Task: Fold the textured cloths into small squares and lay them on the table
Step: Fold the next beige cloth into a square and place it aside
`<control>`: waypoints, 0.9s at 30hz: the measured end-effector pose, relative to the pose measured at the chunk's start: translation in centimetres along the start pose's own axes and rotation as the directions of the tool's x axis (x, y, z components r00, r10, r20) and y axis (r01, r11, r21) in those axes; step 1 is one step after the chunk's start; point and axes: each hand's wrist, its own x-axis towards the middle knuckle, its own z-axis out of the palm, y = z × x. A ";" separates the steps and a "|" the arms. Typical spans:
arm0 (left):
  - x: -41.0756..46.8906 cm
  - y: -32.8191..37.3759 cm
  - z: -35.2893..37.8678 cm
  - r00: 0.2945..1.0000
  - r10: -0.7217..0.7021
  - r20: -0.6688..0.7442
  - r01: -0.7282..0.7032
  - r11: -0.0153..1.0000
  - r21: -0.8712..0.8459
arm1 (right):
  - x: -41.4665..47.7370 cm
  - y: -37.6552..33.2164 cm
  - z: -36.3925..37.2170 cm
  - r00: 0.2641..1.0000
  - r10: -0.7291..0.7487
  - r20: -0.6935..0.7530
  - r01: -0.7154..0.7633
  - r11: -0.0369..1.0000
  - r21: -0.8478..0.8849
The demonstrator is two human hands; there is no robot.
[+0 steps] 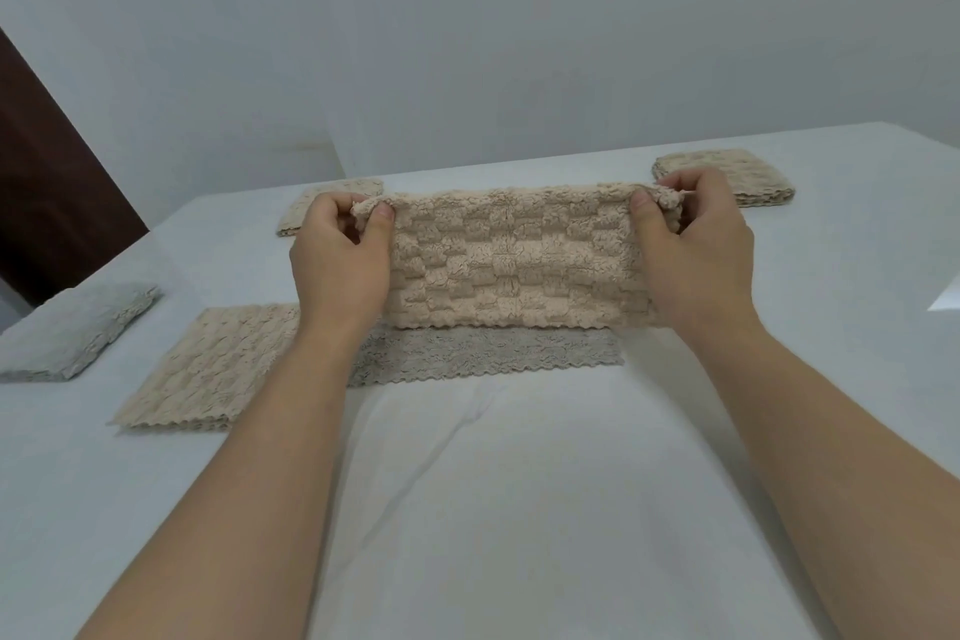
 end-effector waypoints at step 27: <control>-7.6 6.9 2.5 0.968 0.228 0.108 -0.207 0.962 -0.177 | -4.9 -4.1 1.5 0.911 -0.364 0.194 0.339 0.929 0.152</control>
